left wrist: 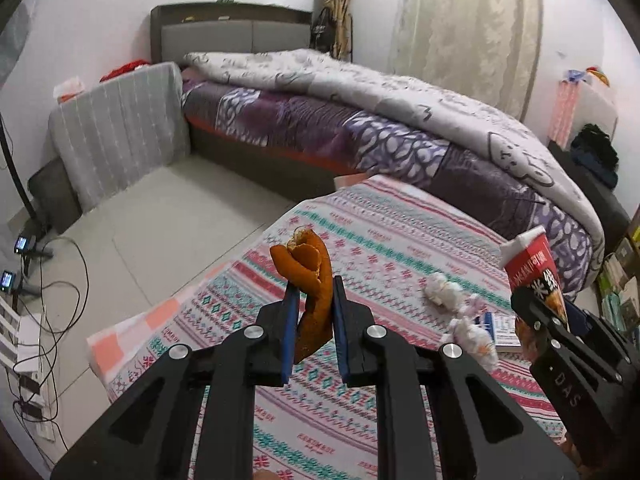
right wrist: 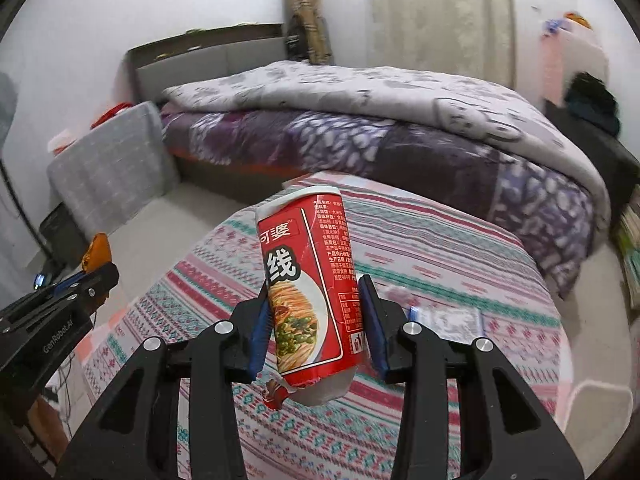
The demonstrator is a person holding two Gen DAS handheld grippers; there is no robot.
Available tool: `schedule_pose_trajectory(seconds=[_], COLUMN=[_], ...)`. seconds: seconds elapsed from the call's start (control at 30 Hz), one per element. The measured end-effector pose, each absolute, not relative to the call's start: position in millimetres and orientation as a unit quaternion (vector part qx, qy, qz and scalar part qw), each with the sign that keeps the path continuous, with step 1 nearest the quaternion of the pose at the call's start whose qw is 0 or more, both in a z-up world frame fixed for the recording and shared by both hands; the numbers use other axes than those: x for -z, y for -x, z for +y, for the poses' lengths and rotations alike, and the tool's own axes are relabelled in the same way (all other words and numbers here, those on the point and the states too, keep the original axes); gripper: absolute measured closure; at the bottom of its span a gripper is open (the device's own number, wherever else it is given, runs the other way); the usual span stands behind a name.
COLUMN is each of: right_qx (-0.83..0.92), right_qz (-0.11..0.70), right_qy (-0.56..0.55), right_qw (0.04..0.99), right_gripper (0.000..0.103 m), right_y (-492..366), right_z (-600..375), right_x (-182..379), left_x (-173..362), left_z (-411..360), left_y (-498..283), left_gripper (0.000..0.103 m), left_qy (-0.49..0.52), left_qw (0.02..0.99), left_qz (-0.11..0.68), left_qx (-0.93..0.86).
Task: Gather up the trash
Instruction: 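Carry both items over the white bin and open both tools to drop them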
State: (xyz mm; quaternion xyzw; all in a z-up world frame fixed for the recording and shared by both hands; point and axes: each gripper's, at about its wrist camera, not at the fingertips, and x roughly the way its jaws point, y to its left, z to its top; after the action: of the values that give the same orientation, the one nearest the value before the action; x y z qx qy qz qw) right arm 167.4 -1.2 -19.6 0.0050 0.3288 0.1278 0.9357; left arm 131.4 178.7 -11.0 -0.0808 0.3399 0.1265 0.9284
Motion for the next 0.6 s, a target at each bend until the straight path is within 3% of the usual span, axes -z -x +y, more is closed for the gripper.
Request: schedule_pose_trajectory(seconds=[0.6], right_qx=[-0.039], right_qz=[0.33], right_qy=[-0.055], right_qw=[0.941], right_gripper=[0.063], right_y=[-135], right_z=[-80], right_x=[21], left_x=[11], left_z=[99], left_y=[-130], left_gripper=[0.087], left_qy=[0.025], left_qw=[0.941], left_qz=[0.328], left_qx=[-0.076])
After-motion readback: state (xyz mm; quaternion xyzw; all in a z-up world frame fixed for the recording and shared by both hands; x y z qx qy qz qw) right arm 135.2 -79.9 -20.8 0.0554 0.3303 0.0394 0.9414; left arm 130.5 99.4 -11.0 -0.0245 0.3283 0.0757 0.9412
